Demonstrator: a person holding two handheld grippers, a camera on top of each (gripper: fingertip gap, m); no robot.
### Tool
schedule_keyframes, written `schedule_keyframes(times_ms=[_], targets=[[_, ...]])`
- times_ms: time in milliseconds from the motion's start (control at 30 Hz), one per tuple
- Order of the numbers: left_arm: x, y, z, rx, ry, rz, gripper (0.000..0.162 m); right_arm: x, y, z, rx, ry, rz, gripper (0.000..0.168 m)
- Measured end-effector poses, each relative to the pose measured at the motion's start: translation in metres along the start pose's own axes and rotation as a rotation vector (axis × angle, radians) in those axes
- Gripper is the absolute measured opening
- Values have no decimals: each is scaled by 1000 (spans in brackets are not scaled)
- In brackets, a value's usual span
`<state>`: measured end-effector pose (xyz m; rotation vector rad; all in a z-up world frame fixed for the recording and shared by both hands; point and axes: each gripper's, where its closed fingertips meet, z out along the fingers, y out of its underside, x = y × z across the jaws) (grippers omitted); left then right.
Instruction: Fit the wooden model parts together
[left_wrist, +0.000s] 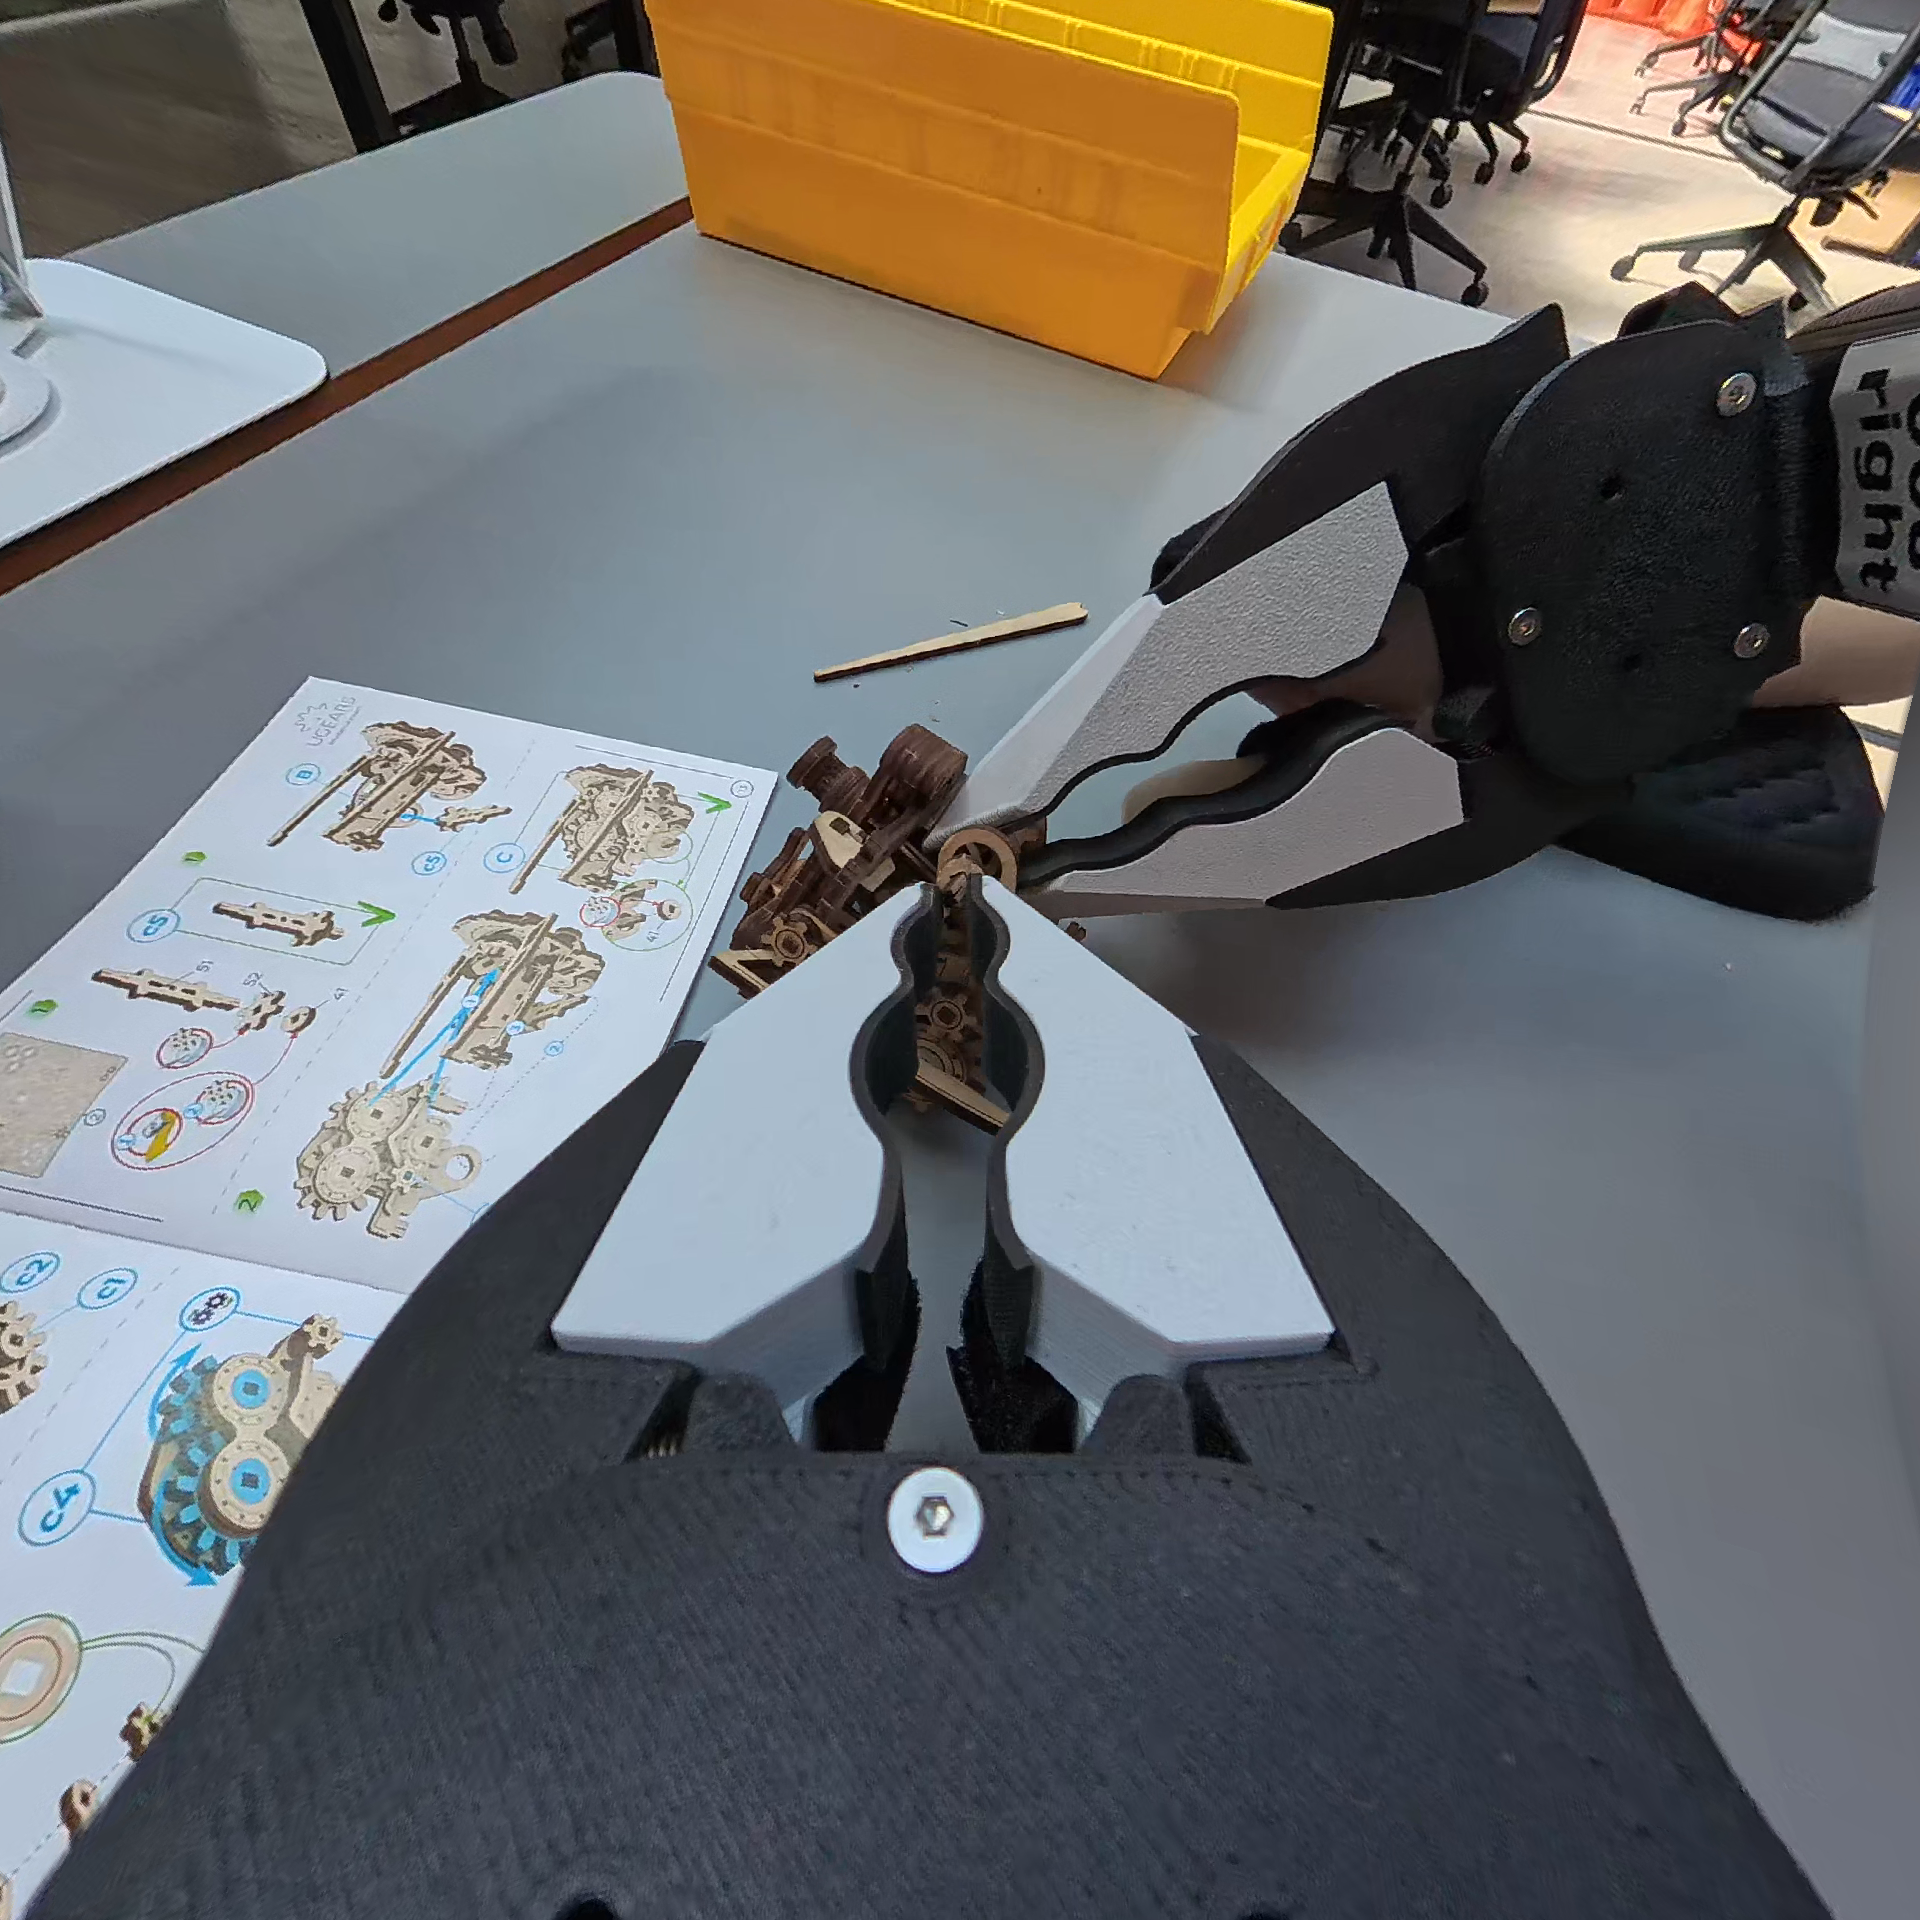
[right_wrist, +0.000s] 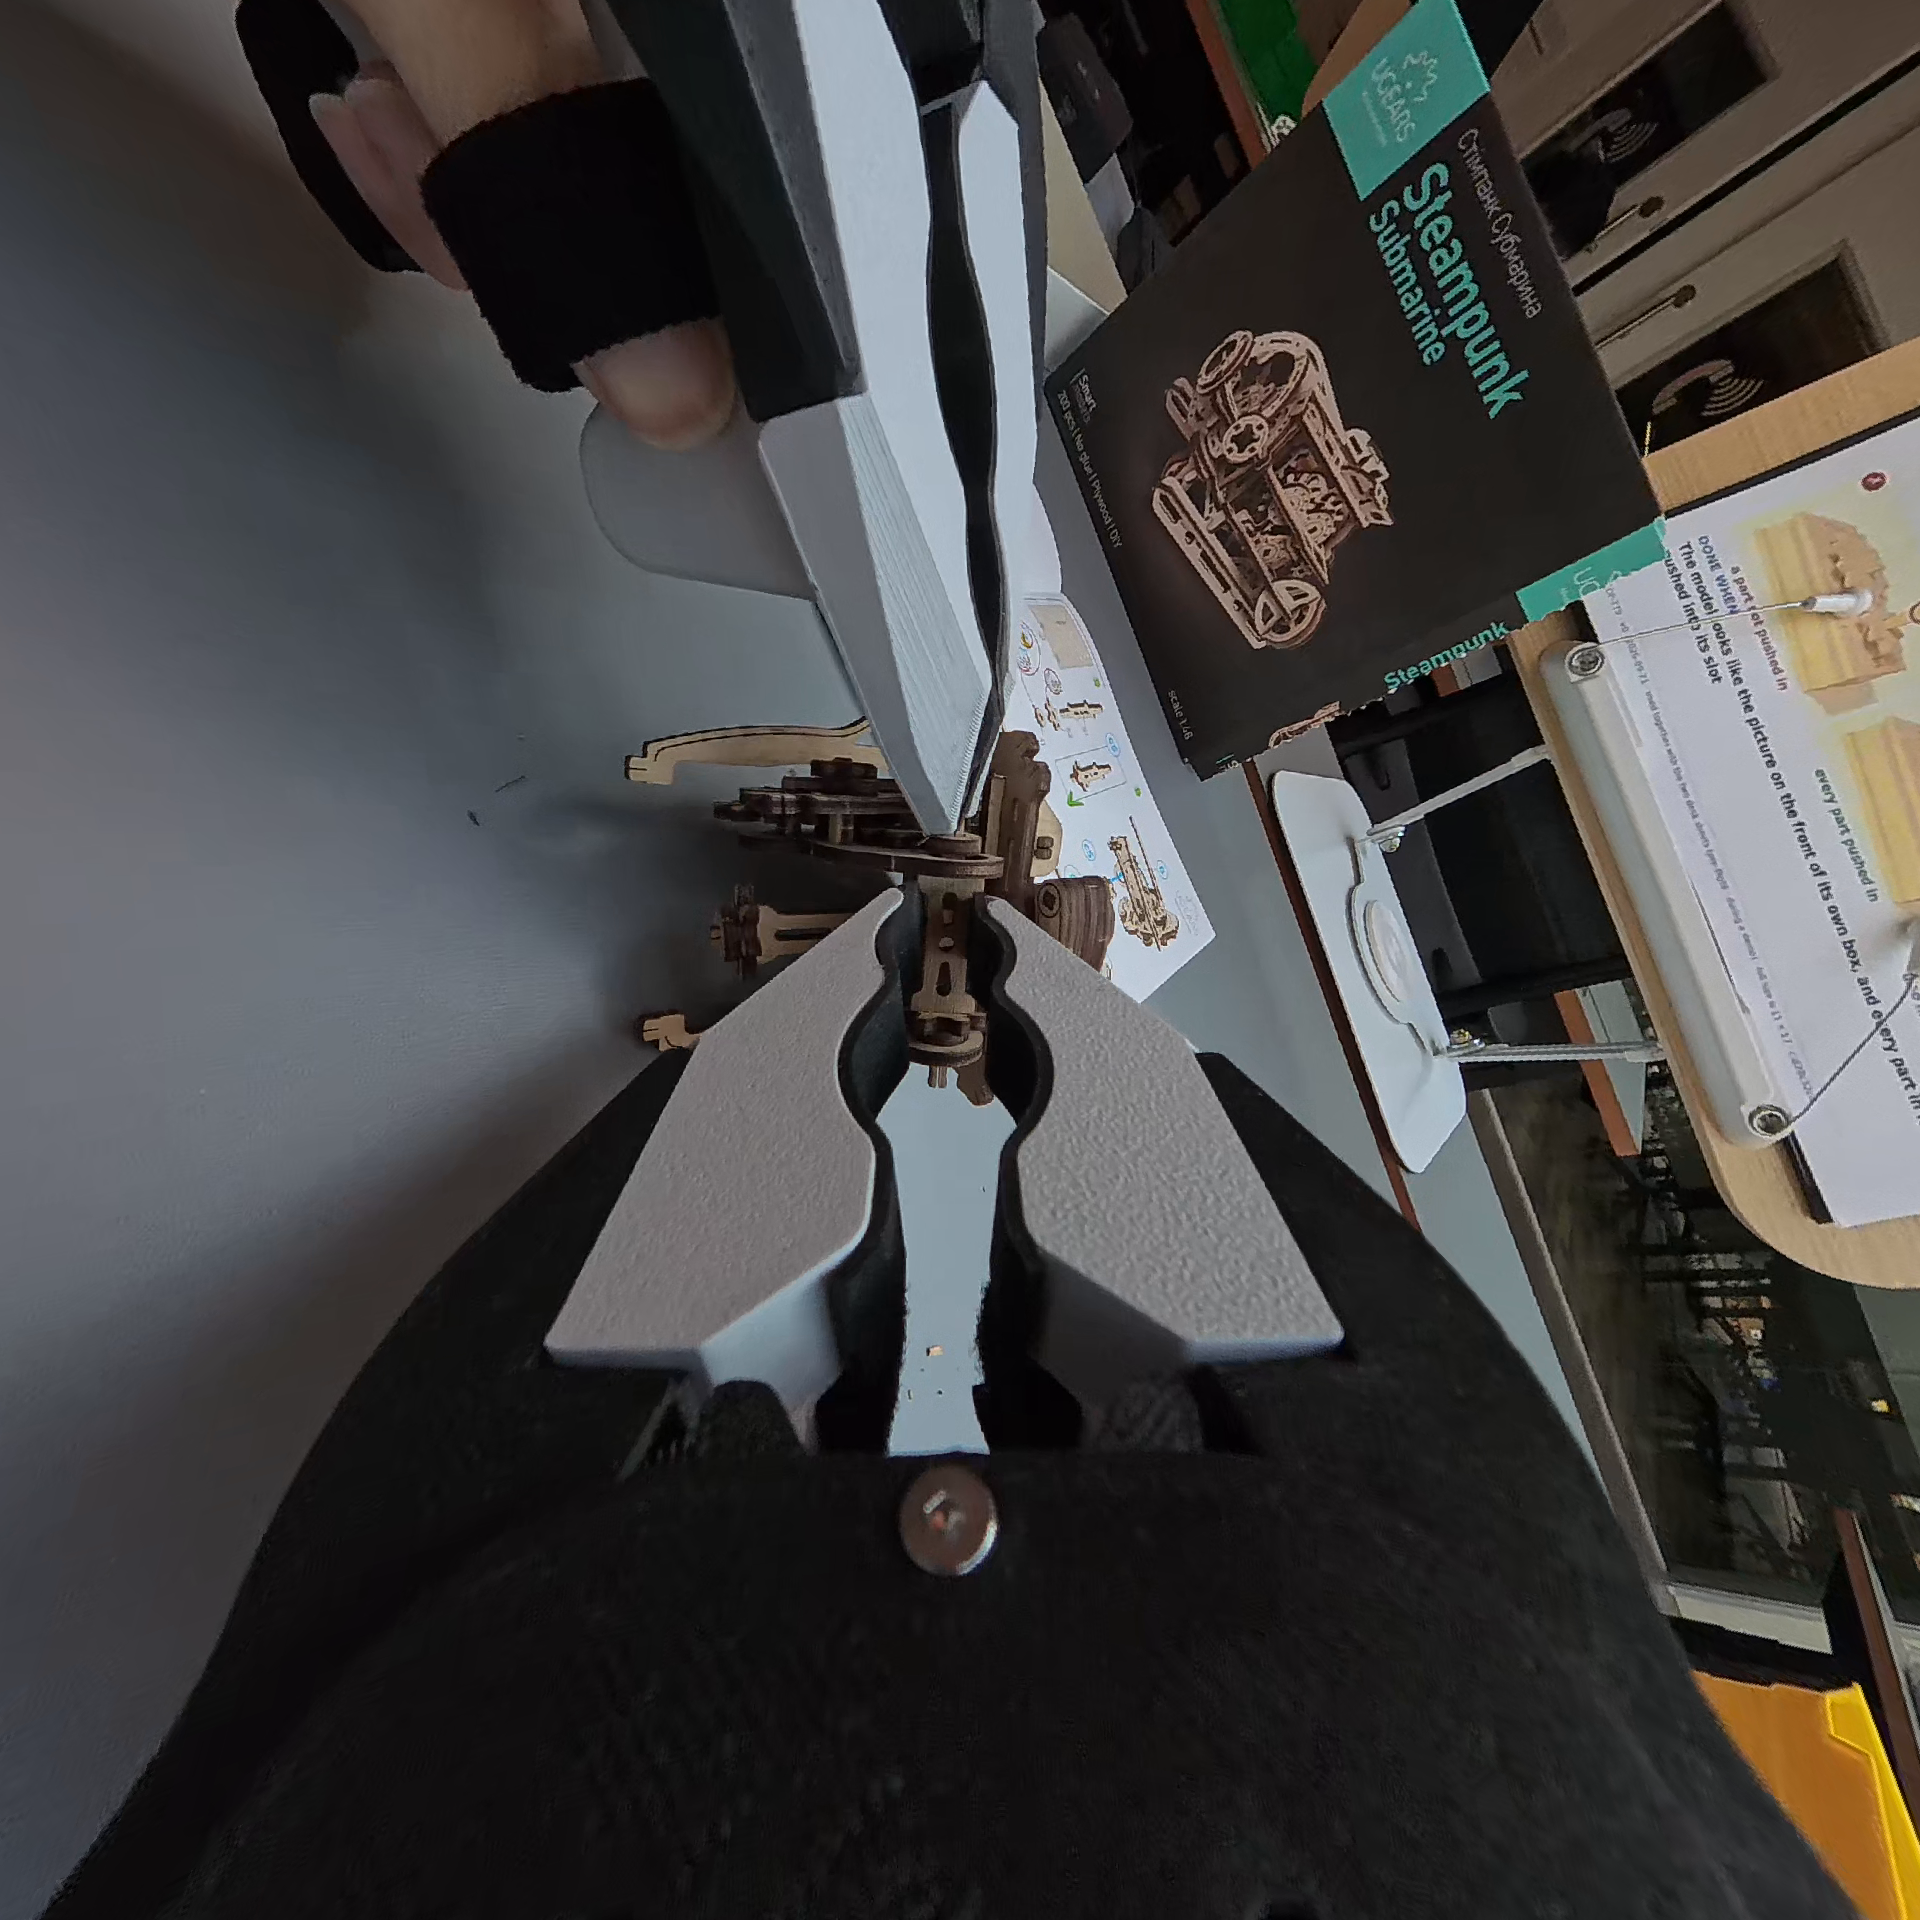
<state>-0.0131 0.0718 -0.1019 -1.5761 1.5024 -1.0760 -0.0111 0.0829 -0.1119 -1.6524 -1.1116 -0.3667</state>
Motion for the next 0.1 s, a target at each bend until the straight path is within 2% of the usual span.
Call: schedule_keyframes(times_ms=[100], targets=[[0, 1, 1, 5, 21, -24, 2, 0, 1, 0, -8, 11, -26, 5]])
